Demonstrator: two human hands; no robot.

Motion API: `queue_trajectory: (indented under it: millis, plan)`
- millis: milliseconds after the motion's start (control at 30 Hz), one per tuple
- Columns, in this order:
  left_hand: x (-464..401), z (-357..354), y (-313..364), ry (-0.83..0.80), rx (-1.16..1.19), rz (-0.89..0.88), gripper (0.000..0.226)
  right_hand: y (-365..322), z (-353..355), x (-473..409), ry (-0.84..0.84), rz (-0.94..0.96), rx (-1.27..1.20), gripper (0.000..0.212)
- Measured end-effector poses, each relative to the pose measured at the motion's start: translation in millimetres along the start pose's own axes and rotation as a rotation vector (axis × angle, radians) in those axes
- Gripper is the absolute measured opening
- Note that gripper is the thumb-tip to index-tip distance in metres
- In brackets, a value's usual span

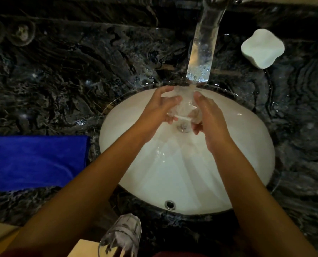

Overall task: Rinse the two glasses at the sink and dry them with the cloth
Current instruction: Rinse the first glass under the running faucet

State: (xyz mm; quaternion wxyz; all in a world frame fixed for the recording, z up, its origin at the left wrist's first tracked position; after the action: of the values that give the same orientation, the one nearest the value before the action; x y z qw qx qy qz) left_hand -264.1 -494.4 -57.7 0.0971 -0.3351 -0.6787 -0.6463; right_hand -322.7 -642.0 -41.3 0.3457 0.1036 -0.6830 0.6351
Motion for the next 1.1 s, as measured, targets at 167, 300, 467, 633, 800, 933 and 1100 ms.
queue_trajectory:
  millis: [167,300,467,633,800,933,1100]
  plan:
    - [3.9,-1.0,2.7,-0.086,-0.081,0.067,0.039,-10.3,1.7,-10.9,-0.081,0.014,0.268,0.039]
    - [5.5,-10.0,4.0,-0.026,-0.160,0.192,0.047,-7.6,-10.9,-10.0,-0.004,0.058,0.193,0.035]
    - [2.3,0.9,-2.3,-0.125,0.185,0.454,0.056,-1.9,-17.0,11.8,0.016,0.381,0.254,0.034]
    - [14.3,0.8,-14.5,-0.410,0.576,0.540,0.053,-1.7,-6.4,12.4,-0.111,0.381,0.365,0.073]
    - [13.5,-2.1,-16.6,-0.368,0.464,0.442,0.067,-10.4,3.4,25.5,-0.060,0.488,0.373,0.070]
    - [10.7,2.2,-1.2,-0.117,-0.043,0.113,0.045,-15.6,13.5,34.5,-0.030,0.553,0.442,0.075]
    - [26.8,11.9,15.7,-0.174,-0.318,-0.071,0.031,-13.1,23.1,31.2,-0.008,0.461,0.406,0.071]
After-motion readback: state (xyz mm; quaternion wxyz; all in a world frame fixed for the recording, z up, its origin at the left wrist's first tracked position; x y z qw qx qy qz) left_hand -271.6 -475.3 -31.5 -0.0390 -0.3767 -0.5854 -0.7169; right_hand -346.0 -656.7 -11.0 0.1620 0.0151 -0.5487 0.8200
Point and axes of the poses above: each hand's wrist, its own x-axis away from the middle knuckle, its own z-axis out of the back of the hand, y = z × x, the point moved 2 cm from there along -x, towards the middle knuckle, and after that the axes turned 3 degrees about x, right-handed, at the moved point
